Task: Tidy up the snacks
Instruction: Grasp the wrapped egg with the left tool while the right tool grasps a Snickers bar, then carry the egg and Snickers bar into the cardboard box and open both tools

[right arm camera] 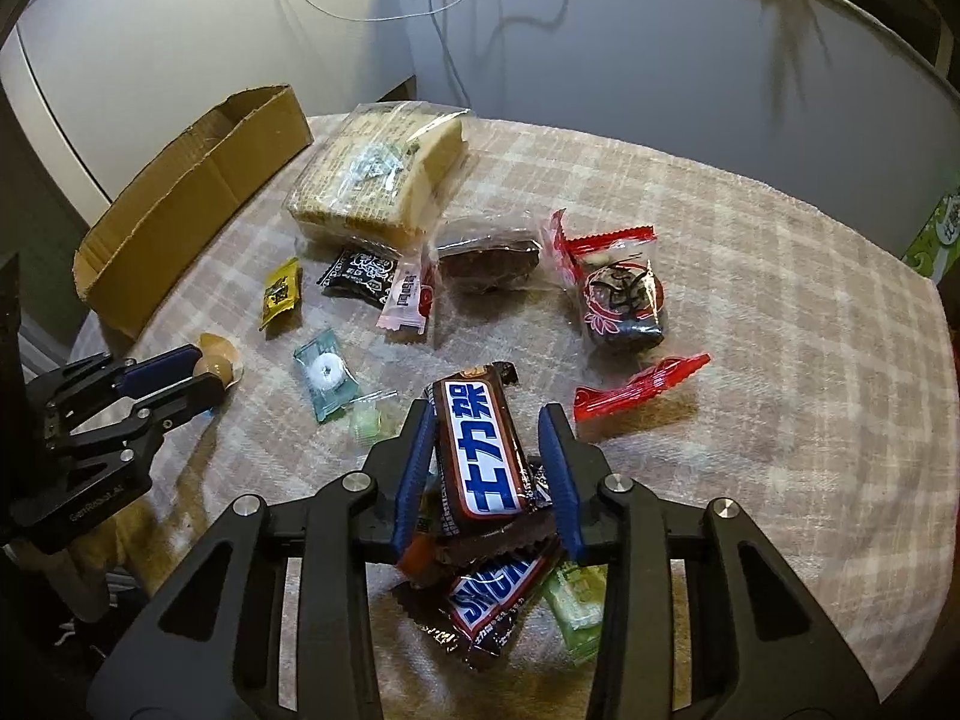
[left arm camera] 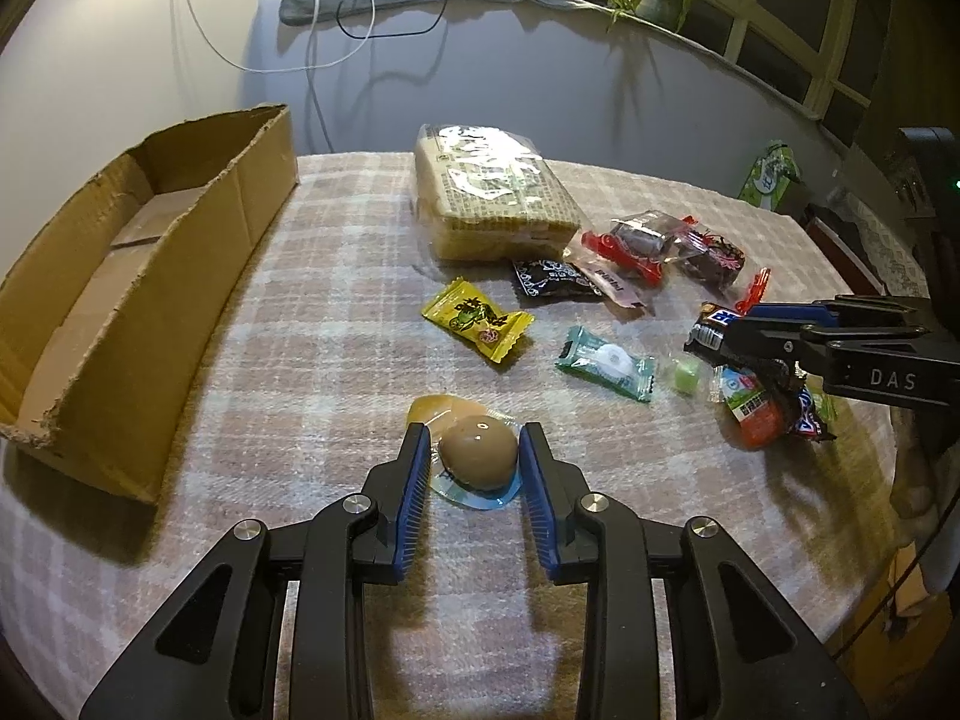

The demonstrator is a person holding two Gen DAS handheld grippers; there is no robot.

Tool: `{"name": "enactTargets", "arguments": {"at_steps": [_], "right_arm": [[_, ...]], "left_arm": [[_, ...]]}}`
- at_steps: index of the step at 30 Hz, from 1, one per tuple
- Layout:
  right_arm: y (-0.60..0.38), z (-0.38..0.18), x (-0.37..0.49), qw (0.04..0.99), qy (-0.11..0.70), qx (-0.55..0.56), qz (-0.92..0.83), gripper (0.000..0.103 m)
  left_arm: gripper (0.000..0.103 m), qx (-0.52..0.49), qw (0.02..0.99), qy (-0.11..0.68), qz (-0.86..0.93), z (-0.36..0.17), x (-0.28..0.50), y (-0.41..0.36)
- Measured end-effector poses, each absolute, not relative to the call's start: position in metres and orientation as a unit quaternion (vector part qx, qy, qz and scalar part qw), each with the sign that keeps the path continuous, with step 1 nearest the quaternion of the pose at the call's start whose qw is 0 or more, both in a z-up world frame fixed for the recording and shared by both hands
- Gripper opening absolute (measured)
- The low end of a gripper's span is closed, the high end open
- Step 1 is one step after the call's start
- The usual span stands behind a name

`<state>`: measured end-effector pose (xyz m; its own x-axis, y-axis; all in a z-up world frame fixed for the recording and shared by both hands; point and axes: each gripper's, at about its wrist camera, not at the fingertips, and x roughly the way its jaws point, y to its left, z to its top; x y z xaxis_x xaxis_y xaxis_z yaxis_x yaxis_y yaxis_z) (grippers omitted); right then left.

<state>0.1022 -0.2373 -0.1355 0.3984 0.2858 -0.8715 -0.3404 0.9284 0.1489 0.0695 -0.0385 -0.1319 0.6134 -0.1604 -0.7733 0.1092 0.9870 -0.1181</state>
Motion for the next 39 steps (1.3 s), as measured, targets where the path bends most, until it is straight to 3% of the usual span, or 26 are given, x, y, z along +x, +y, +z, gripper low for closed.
{"name": "enactTargets", "arguments": {"at_steps": [9,11,21,39], "right_arm": [[-0.229,-0.141,0.102,0.824,0.528,-0.042,0.199,0.038],[-0.230,-0.141,0.102,0.825,0.528,-0.040,0.196,0.031],[-0.235,-0.133,0.098,0.829,0.522,-0.020,0.199,0.030],[-0.191,-0.070,0.100,0.857,0.457,-0.015,0.235,0.030]], "left_arm": [[0.026,-0.023,0.899,0.428,-0.084,-0.133,0.070,-0.040],[0.025,-0.022,0.900,0.426,-0.083,-0.133,0.069,-0.041],[0.024,-0.039,0.902,0.423,-0.082,-0.129,0.067,-0.036],[0.024,-0.061,0.930,0.360,-0.050,-0.077,0.054,0.012]]}}
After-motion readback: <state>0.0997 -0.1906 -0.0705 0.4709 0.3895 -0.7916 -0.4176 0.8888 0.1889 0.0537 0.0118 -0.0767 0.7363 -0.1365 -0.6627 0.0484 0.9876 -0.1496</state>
